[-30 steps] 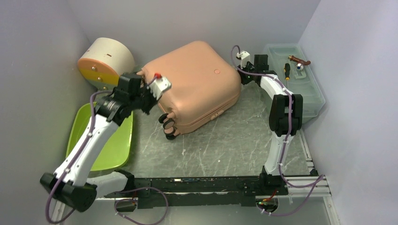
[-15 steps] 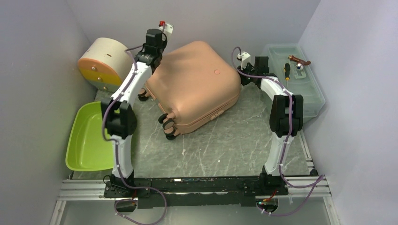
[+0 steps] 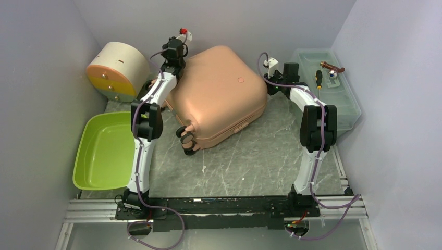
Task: Open, take out, and arrange the luggage
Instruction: Unzip the zipper of the luggage.
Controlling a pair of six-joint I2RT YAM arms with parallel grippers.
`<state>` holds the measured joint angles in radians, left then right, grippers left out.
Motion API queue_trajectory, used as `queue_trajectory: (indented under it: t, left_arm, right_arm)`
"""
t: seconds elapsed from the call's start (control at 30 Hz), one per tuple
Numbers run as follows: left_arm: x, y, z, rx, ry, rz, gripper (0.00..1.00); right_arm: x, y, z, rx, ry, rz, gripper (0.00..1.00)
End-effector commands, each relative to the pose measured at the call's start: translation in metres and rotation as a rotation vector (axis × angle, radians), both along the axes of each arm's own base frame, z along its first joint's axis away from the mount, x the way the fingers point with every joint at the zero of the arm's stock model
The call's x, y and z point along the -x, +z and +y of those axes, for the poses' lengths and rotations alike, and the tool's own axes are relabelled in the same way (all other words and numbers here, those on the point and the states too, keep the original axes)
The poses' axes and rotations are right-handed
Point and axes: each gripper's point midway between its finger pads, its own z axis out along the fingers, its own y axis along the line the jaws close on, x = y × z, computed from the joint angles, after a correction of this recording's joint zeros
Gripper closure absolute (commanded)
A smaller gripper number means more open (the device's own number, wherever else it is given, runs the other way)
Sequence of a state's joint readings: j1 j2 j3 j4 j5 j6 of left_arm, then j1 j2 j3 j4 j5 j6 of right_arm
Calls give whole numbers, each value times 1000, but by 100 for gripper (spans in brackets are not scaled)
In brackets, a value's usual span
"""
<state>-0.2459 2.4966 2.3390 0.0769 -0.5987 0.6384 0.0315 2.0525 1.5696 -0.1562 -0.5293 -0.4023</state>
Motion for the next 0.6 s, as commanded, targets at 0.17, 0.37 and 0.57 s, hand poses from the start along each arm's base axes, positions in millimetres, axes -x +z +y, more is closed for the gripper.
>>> queue_trajectory:
  t: [0.17,0.37,0.57]
  left_arm:
    - [-4,-50,-72,-40,-299,128,100]
    - [26,-114,-150,-85,-569,329,100]
    - [56,-154,-194,-34,-723,466,100]
  right_arm:
    - [7,14,14,2,154,-75,100]
    - [11,11,21,66,313,-151,100]
    - [36,23,45,-2,529,-149,100]
